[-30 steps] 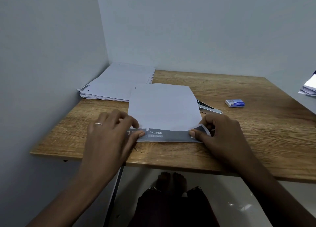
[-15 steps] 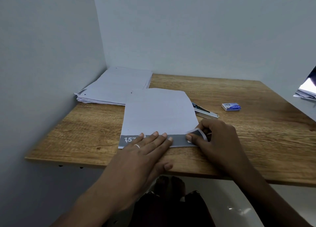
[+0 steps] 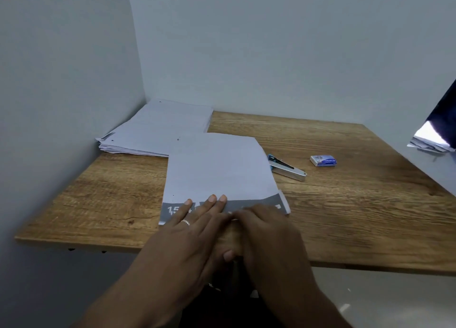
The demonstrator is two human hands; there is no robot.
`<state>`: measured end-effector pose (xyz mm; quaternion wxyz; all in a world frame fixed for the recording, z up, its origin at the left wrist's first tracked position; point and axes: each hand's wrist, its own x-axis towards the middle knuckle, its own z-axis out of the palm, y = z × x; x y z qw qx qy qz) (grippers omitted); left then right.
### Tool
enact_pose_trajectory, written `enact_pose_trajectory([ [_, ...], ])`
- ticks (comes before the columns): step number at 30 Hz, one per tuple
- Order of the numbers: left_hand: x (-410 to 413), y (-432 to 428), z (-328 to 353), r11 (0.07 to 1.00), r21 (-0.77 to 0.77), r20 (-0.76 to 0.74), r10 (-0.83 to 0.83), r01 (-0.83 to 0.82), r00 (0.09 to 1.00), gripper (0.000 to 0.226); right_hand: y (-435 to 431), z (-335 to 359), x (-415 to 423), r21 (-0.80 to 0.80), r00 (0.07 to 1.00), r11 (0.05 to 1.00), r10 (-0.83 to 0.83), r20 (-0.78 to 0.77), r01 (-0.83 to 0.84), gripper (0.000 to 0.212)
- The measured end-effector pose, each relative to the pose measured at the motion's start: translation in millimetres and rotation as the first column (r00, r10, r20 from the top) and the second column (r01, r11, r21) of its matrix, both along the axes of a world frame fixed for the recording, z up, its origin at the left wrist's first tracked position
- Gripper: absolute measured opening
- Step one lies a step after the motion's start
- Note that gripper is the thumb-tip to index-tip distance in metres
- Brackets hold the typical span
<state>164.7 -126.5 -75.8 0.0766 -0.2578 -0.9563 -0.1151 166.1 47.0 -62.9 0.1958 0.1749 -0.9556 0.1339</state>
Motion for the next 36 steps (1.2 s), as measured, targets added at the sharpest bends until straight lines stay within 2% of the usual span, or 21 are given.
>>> enact_pose_trajectory([
  [3,1,1,0,0.995,-0.095,-0.127,-0.004,-0.008,0.992,0.061,-4,-6,5,0.028,1.0,0.999,0.026,0.003,-0.026,0.051],
  [5,1,1,-2,0.994,-0.109,-0.149,-0.015,-0.001,0.989,0.06,0,-11,5,0.035,0.998,0.998,0.046,-0.034,-0.045,0.052],
  [8,3,1,-4,0.994,-0.113,-0.163,-0.008,-0.011,0.987,0.059,5,-16,8,0.072,0.991,0.994,0.087,-0.098,-0.081,0.034],
  [11,7,-2,-5,0.99,-0.136,-0.198,-0.004,-0.024,0.98,0.063,12,-16,9,0.046,0.992,0.993,0.108,-0.065,-0.106,0.051],
  [17,17,-6,-3,0.996,-0.059,-0.316,0.043,-0.065,0.948,0.057,16,-18,9,0.072,0.994,0.993,0.094,-0.057,-0.09,0.055],
  [23,23,-24,-2,0.997,-0.024,-0.354,0.06,-0.073,0.933,0.044,30,-17,5,0.013,0.98,0.999,0.042,-0.194,-0.04,0.038],
  [27,29,-26,3,0.989,-0.021,-0.346,0.131,-0.147,0.929,0.041,44,-13,2,0.006,0.978,1.0,0.013,-0.206,-0.012,0.04],
  [31,33,-28,10,0.979,0.027,-0.33,0.198,-0.201,0.923,0.039,51,-9,1,-0.005,0.981,0.997,-0.081,-0.175,0.082,0.027],
  [34,34,-27,11,0.982,0.013,-0.346,0.184,-0.191,0.92,0.038,38,-3,3,0.066,0.975,0.991,-0.101,-0.199,0.116,0.016],
  [36,34,-26,10,0.986,-0.011,-0.354,0.154,-0.169,0.922,0.038,17,0,5,0.071,0.984,0.995,-0.057,-0.17,0.07,0.015],
])
